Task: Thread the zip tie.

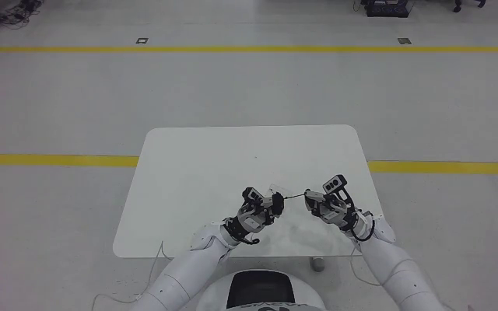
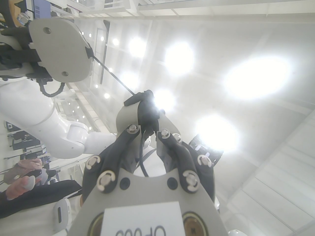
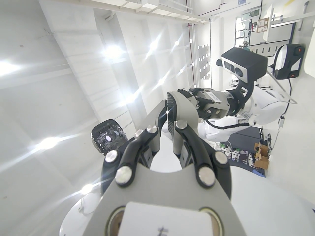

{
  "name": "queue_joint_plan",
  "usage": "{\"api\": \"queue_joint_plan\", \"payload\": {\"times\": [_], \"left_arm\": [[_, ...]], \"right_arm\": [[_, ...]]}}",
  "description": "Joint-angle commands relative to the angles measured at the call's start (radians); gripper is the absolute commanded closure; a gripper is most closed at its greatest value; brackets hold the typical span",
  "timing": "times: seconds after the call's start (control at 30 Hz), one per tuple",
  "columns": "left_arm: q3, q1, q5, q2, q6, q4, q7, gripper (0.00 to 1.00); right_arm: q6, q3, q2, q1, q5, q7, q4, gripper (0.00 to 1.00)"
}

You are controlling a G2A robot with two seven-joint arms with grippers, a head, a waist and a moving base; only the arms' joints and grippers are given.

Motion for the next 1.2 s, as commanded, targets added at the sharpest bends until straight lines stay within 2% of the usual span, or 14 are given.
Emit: {"api": "queue_joint_plan", "payload": {"times": [0.0, 0.13, 0.17, 0.2, 0.23, 0.27, 0.33, 0.37, 0.4, 0.43, 0.47, 0.8, 1.17], "left_arm": [[0.0, 0.0, 0.0, 0.0, 0.0, 0.0, 0.0, 1.0], [0.0, 0.0, 0.0, 0.0, 0.0, 0.0, 0.0, 1.0], [0.0, 0.0, 0.0, 0.0, 0.0, 0.0, 0.0, 1.0], [0.0, 0.0, 0.0, 0.0, 0.0, 0.0, 0.0, 1.0], [0.0, 0.0, 0.0, 0.0, 0.0, 0.0, 0.0, 1.0], [0.0, 0.0, 0.0, 0.0, 0.0, 0.0, 0.0, 1.0], [0.0, 0.0, 0.0, 0.0, 0.0, 0.0, 0.0, 1.0], [0.0, 0.0, 0.0, 0.0, 0.0, 0.0, 0.0, 1.0], [0.0, 0.0, 0.0, 0.0, 0.0, 0.0, 0.0, 1.0], [0.0, 0.0, 0.0, 0.0, 0.0, 0.0, 0.0, 1.0], [0.0, 0.0, 0.0, 0.0, 0.0, 0.0, 0.0, 1.0], [0.0, 0.0, 0.0, 0.0, 0.0, 0.0, 0.0, 1.0], [0.0, 0.0, 0.0, 0.0, 0.0, 0.0, 0.0, 1.0]], "right_arm": [[-0.001, 0.001, 0.0, -0.001, 0.001, 0.0, 0.002, 1.0], [0.002, 0.007, 0.0, -0.002, 0.011, 0.0, 0.012, 1.0], [0.004, 0.009, 0.0, -0.002, 0.013, 0.0, 0.015, 0.81], [0.005, 0.01, 0.0, -0.002, 0.014, 0.0, 0.018, 0.57], [0.005, 0.012, 0.001, -0.003, 0.016, 0.0, 0.02, 0.16], [0.005, 0.014, 0.001, -0.003, 0.017, 0.0, 0.021, 0.18], [0.005, 0.016, 0.001, -0.005, 0.017, 0.0, 0.021, 0.37], [0.004, 0.017, 0.001, -0.005, 0.017, 0.0, 0.02, 0.42], [0.003, 0.018, 0.001, -0.006, 0.015, 0.0, 0.019, 0.35], [0.003, 0.018, 0.001, -0.006, 0.012, 0.0, 0.018, 0.13], [0.003, 0.018, 0.002, -0.006, 0.01, 0.0, 0.018, 0.0], [0.001, 0.025, -0.001, 0.001, -0.025, -0.041, 0.046, 0.0], [0.007, 0.025, -0.001, 0.002, -0.032, -0.038, 0.047, 0.0]]}}
